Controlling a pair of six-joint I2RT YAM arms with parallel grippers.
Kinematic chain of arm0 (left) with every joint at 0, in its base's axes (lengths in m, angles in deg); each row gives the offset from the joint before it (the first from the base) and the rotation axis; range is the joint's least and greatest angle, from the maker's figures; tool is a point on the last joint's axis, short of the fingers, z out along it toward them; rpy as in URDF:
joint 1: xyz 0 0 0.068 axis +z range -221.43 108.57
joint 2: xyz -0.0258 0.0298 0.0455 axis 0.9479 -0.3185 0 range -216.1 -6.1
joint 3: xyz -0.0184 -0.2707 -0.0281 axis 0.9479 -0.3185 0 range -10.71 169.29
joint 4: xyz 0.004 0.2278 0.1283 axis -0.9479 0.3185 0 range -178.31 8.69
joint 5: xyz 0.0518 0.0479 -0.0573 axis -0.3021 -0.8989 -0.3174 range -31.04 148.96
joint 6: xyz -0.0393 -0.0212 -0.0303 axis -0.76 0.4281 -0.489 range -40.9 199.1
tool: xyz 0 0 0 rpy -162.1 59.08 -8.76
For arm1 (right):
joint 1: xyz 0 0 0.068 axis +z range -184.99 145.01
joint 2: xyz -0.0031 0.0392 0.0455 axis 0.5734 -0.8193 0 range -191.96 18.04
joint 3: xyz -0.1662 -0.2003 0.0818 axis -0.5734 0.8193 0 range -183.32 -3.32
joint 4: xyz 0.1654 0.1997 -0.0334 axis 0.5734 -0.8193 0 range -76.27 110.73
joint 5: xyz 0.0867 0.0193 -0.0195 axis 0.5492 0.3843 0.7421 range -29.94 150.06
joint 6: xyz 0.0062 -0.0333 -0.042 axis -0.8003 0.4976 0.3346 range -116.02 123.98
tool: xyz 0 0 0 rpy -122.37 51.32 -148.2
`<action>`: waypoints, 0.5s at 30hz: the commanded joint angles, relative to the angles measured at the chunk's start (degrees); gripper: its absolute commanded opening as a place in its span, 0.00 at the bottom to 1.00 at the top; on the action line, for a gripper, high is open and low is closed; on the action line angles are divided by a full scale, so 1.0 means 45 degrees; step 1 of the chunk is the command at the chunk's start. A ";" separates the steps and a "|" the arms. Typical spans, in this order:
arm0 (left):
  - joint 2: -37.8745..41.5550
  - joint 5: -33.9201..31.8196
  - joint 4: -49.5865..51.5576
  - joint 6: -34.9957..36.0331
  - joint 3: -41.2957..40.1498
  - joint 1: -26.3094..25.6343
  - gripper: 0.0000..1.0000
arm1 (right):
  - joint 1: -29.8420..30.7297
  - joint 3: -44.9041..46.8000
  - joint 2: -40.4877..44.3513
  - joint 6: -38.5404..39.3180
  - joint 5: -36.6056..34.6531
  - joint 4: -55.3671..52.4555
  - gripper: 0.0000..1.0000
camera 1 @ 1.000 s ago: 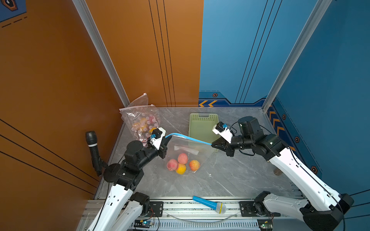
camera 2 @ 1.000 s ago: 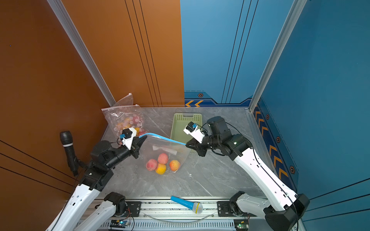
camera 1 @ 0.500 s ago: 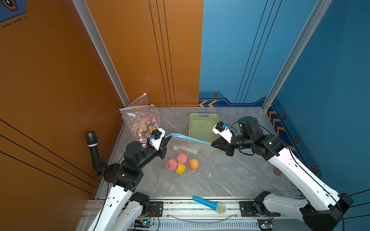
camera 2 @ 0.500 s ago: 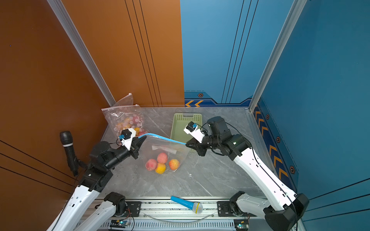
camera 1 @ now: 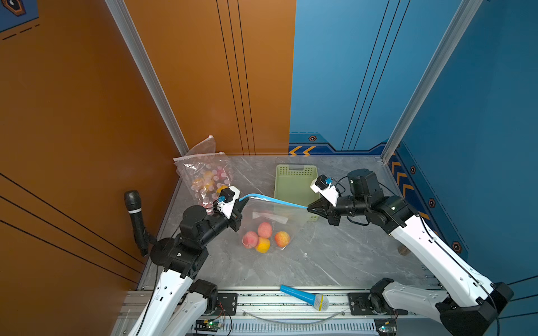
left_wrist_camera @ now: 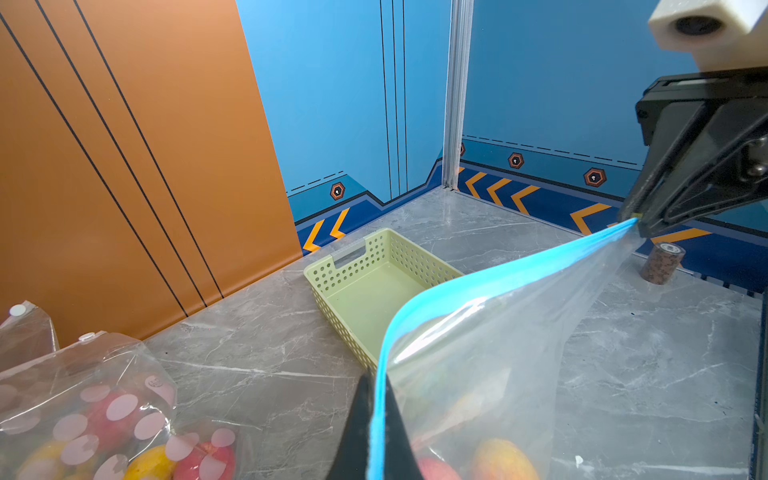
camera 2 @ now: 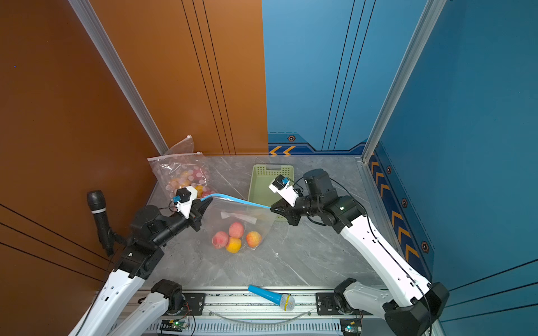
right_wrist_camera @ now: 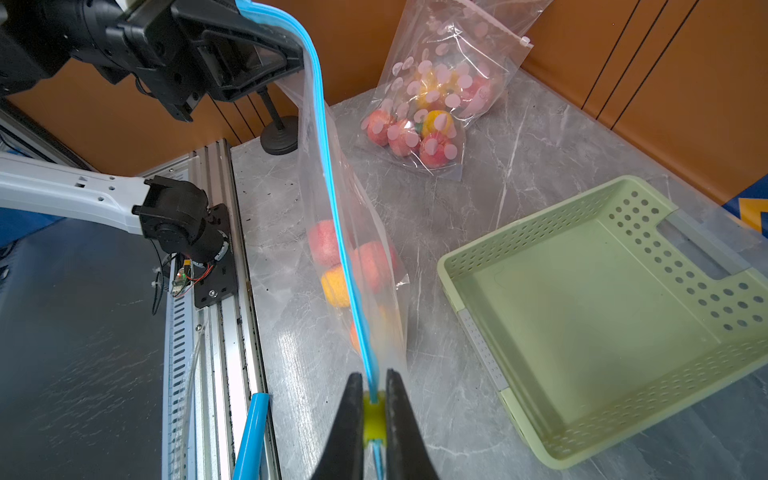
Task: Place the peach in a zip-top bag and seal the zipper
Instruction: Zip the zipper on the zipper food storage bag, then place the zipper food storage bag at the center of the board.
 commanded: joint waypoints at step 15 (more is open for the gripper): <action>-0.0626 -0.4130 0.4088 -0.3061 0.4745 0.0394 0.00 | -0.0132 0.1031 0.2398 -0.3394 -0.3418 0.2035 1.00</action>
